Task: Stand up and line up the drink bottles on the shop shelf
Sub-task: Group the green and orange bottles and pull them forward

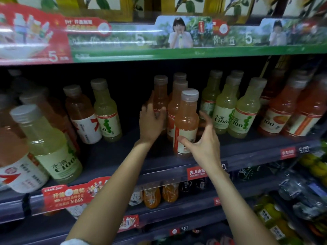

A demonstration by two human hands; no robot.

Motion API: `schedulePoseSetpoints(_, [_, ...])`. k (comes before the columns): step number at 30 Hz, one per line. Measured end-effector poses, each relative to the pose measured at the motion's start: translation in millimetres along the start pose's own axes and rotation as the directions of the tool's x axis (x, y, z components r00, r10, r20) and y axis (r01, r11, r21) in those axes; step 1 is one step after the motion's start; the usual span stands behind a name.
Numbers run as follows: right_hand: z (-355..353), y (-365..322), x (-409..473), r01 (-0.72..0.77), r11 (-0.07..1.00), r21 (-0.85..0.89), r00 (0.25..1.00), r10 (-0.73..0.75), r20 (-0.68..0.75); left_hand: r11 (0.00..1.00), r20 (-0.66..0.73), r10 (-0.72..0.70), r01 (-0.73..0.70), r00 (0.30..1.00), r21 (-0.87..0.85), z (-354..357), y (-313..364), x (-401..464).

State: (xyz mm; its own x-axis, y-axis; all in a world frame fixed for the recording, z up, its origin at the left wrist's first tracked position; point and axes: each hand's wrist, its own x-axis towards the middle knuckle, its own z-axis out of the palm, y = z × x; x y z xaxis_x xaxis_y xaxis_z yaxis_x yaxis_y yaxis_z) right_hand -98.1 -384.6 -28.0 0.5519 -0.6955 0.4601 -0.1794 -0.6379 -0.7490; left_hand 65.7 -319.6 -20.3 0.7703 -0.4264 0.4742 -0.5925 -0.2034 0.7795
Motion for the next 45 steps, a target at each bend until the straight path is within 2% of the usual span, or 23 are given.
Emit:
schedulePoseSetpoints(5, [15,0,6,-0.031,0.999,-0.027,0.998,0.029,-0.047,0.98,0.09,-0.003,0.021,0.996,-0.2,-8,7,-14])
schedulePoseSetpoints(7, [19,1,5,-0.012,1.0,-0.029,0.998,0.01,-0.064,0.979,0.064,0.007,0.006,0.998,-0.204,-21,6,-20])
schedulePoseSetpoints(10, [24,-4,-10,0.131,0.983,-0.127,0.963,-0.157,-0.219,0.985,-0.116,0.147,-0.155,0.982,-0.069,-56,-3,-37])
schedulePoseSetpoints(11, [28,-10,-18,0.213,0.963,-0.162,0.929,-0.251,-0.273,0.975,-0.189,0.22,-0.224,0.957,-0.001,-72,-7,-45])
schedulePoseSetpoints(13, [41,-24,-34,0.374,0.915,-0.154,0.868,-0.404,-0.29,0.916,-0.309,0.391,-0.334,0.867,0.222,-103,-14,-61])
schedulePoseSetpoints(15, [62,-46,-43,0.428,0.904,-0.01,0.881,-0.419,-0.217,0.819,-0.342,0.528,-0.36,0.777,0.447,-129,-22,-76])
schedulePoseSetpoints(16, [72,-57,-43,0.413,0.908,0.074,0.903,-0.398,-0.164,0.786,-0.335,0.554,-0.347,0.762,0.512,-139,-26,-81])
schedulePoseSetpoints(20, [120,-93,-14,0.344,0.911,0.226,0.925,-0.371,0.086,0.78,-0.281,0.486,-0.265,0.828,0.567,-167,-34,-88])
schedulePoseSetpoints(23, [159,-112,26,0.175,0.947,0.269,0.936,-0.245,0.252,0.731,-0.376,0.534,-0.19,0.757,0.655,-183,-39,-94])
schedulePoseSetpoints(25, [181,-116,45,0.131,0.946,0.296,0.934,-0.218,0.284,0.779,-0.471,0.49,-0.126,0.733,0.614,-194,-42,-100])
schedulePoseSetpoints(28, [203,-116,54,0.066,0.937,0.343,0.926,-0.186,0.33,0.816,-0.482,0.365,-0.024,0.797,0.578,-209,-52,-107])
schedulePoseSetpoints(30, [208,-113,49,0.075,0.938,0.337,0.941,-0.178,0.289,0.81,-0.442,0.316,0.005,0.839,0.587,-213,-55,-109])
schedulePoseSetpoints(32, [201,-109,38,0.08,0.93,0.359,0.951,-0.18,0.253,0.804,-0.411,0.279,0.023,0.868,0.594,-210,-56,-109])
schedulePoseSetpoints(36, [171,-103,9,0.09,0.899,0.428,0.933,-0.227,0.28,0.775,-0.371,0.232,0.06,0.899,0.629,-202,-58,-104])
schedulePoseSetpoints(38, [154,-99,-5,0.094,0.872,0.48,0.934,-0.244,0.262,0.804,-0.347,0.252,0.003,0.903,0.594,-200,-56,-102])
schedulePoseSetpoints(41, [132,-89,-24,0.156,0.84,0.52,0.957,-0.258,0.129,0.829,-0.268,0.296,-0.108,0.917,0.548,-190,-46,-107])
schedulePoseSetpoints(45, [99,-79,-50,0.169,0.815,0.554,0.983,-0.18,-0.034,0.806,-0.207,0.438,-0.28,0.875,0.522,-174,-40,-118])
